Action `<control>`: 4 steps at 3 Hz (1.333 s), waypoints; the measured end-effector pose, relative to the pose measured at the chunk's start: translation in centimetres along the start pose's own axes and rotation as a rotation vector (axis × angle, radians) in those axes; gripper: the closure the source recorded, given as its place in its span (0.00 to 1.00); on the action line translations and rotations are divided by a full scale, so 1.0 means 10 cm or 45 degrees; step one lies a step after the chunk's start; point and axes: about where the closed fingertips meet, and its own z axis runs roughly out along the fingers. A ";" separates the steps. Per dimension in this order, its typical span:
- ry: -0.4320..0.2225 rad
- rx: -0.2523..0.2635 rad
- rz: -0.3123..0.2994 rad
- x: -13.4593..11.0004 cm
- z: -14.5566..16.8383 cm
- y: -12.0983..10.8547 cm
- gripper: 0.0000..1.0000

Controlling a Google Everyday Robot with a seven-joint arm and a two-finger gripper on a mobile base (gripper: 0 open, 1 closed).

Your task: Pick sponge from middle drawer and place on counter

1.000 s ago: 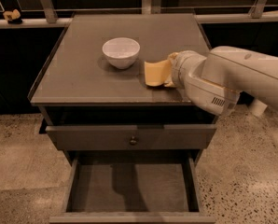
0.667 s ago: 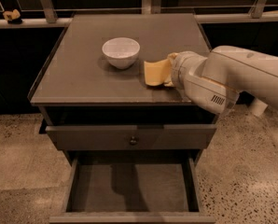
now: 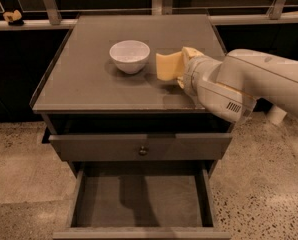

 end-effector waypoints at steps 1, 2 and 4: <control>0.000 0.000 0.000 0.00 0.00 0.00 0.35; 0.000 0.000 0.000 0.00 0.00 0.00 0.13; 0.000 0.000 0.000 0.00 0.00 0.00 0.00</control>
Offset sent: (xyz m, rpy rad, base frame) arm 0.0000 0.0000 0.0000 0.0000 0.0000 0.0000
